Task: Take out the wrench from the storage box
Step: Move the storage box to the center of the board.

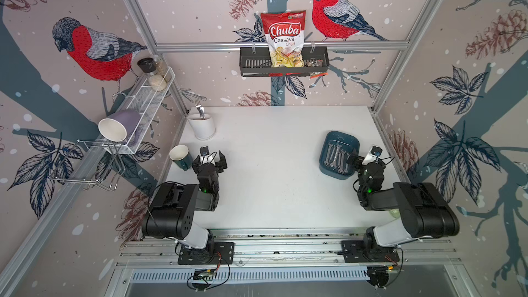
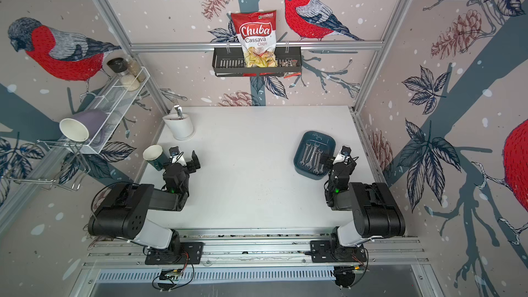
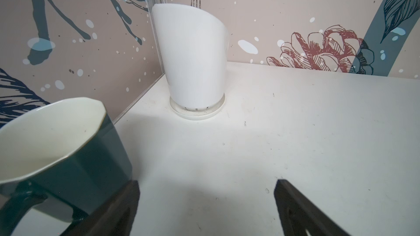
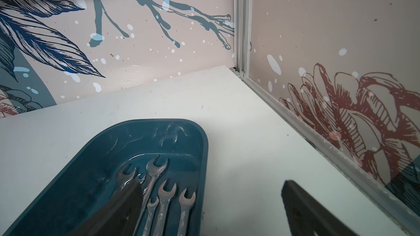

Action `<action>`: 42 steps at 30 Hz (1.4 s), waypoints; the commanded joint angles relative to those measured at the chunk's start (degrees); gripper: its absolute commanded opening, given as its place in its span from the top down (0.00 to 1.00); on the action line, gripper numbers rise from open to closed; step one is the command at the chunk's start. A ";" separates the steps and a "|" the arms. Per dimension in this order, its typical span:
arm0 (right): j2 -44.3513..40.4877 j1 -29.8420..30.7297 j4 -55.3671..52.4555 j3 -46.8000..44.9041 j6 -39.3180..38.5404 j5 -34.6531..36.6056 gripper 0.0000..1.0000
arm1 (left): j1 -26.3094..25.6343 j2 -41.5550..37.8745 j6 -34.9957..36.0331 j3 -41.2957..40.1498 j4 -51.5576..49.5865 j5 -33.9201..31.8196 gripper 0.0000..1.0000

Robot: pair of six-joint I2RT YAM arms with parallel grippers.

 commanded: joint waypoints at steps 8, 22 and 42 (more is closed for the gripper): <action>-0.09 -0.06 1.45 0.20 -0.53 -0.26 0.00 | -0.10 -0.14 -0.19 0.04 3.09 -0.36 0.04; -23.01 -0.23 -54.45 20.35 11.34 -0.50 0.00 | -6.57 -14.80 -11.05 15.94 -37.66 -10.63 0.04; 6.71 -7.55 -80.70 40.06 17.61 -23.68 0.25 | -36.87 9.72 -26.14 55.72 -68.27 11.88 0.26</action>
